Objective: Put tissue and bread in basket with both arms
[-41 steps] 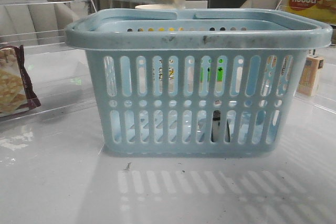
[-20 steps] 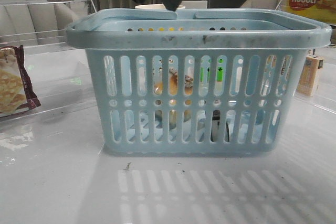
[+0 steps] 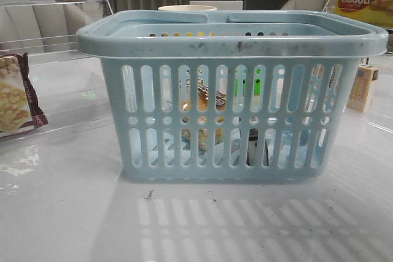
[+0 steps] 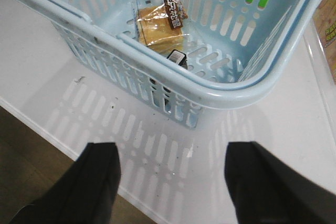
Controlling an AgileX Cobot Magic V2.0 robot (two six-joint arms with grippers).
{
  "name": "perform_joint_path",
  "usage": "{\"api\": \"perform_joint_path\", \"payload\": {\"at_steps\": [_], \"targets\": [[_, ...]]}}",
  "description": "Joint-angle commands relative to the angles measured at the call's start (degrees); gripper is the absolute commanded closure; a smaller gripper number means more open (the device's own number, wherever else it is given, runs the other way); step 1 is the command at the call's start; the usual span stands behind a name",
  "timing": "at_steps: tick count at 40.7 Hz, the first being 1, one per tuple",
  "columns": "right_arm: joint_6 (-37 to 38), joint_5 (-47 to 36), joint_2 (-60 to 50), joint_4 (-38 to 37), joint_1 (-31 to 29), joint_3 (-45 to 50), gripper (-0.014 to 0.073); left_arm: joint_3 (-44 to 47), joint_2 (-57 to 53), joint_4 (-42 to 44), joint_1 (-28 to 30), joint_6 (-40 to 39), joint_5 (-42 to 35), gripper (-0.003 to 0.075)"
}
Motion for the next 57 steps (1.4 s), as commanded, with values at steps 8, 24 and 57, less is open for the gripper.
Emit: {"api": "perform_joint_path", "payload": {"at_steps": [8, 24, 57], "targets": [[0.1, -3.4, -0.3, -0.3, -0.3, -1.5, 0.0055, 12.8, -16.1, -0.7, -0.5, 0.0, -3.6, 0.0265], [0.1, -0.7, -0.2, -1.2, -0.3, -1.5, 0.0055, 20.3, -22.0, 0.0, -0.5, 0.0, -3.6, 0.0265], [0.1, -0.6, -0.2, -1.2, -0.3, -1.5, 0.0538, 20.3, -22.0, 0.0, -0.5, 0.0, -3.6, 0.0629]]}}
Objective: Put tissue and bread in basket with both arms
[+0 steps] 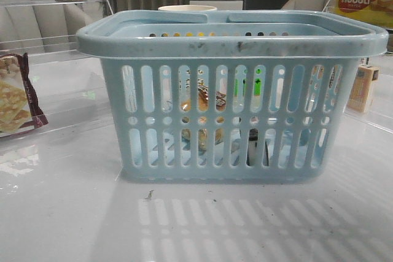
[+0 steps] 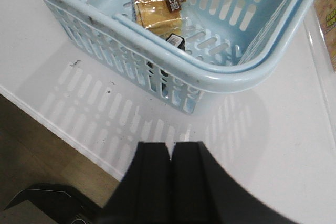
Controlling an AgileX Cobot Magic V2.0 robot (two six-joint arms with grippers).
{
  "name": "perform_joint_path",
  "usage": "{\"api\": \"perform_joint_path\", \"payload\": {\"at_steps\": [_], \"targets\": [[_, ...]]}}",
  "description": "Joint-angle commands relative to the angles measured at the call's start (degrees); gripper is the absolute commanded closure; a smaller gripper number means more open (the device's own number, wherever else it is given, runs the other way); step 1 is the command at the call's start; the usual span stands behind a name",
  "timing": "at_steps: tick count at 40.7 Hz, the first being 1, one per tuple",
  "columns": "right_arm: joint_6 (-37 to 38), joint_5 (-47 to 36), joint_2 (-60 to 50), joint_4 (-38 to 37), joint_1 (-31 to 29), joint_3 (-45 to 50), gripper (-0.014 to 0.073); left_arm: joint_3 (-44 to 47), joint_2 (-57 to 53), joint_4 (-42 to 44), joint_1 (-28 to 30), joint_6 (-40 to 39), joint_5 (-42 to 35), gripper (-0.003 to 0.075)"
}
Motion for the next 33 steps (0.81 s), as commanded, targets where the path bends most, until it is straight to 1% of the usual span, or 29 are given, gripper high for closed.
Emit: {"api": "perform_joint_path", "payload": {"at_steps": [1, 12, 16, 19, 23, 27, 30, 33], "targets": [[0.1, -3.2, -0.2, 0.0, -0.3, -1.5, 0.0538, -1.7, 0.0, 0.0, -0.3, 0.0, -4.0, 0.0629], [0.1, -3.2, -0.2, 0.0, -0.3, -1.5, 0.0538, -1.0, -1.1, 0.0, -0.3, 0.0, -4.5, 0.0629], [0.1, -3.2, -0.2, 0.0, -0.3, -1.5, 0.0538, 0.6, -3.5, 2.2, 2.3, 0.4, -4.7, 0.0629], [0.1, -3.2, -0.2, 0.0, -0.3, -1.5, 0.0538, 3.6, -6.3, 2.4, 6.0, 0.4, -8.9, 0.0629], [0.1, -3.2, -0.2, 0.0, -0.3, -1.5, 0.0538, 10.2, -12.1, 2.4, 12.3, 0.4, -19.7, 0.0629], [0.1, -3.2, -0.2, 0.0, -0.3, -1.5, 0.0538, 18.5, -18.5, 2.4, 18.7, 0.4, -28.3, 0.0629], [0.1, -3.2, -0.2, 0.0, -0.3, -1.5, 0.0538, 24.1, -23.8, 2.4, 23.5, 0.4, -33.4, 0.0629], [0.1, -3.2, -0.2, 0.0, -0.3, -1.5, 0.0538, 29.4, -28.0, 2.2, 27.5, 0.4, -36.8, 0.0629]]}}
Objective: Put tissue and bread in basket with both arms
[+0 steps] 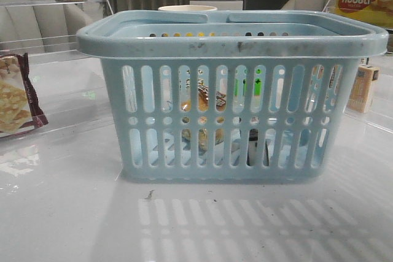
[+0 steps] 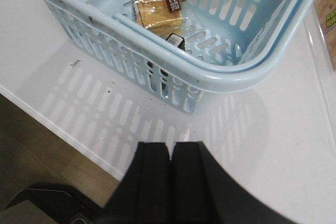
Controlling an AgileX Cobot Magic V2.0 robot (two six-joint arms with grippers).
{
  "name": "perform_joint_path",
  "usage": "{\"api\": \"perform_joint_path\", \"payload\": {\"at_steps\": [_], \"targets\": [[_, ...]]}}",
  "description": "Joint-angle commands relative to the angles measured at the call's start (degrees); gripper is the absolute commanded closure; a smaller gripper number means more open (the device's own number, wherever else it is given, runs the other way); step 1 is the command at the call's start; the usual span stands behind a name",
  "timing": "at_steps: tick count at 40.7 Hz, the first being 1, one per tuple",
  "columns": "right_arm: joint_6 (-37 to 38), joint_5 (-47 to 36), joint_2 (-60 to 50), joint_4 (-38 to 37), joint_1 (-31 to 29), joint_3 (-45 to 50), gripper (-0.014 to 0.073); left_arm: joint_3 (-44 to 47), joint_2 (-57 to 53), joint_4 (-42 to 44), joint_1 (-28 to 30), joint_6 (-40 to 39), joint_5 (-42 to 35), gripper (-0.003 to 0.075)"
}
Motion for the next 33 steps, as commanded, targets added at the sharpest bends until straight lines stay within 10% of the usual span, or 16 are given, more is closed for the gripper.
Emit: {"api": "perform_joint_path", "payload": {"at_steps": [1, 33], "targets": [[0.1, -3.3, -0.2, 0.0, -0.3, -1.5, 0.0538, 5.4, -5.0, -0.7, 5.1, -0.1, -11.2, 0.0629], [0.1, -3.2, -0.2, 0.0, -0.3, -1.5, 0.0538, 15.2, -13.9, -5.5, 12.9, -0.1, -15.0, 0.0629]]}}
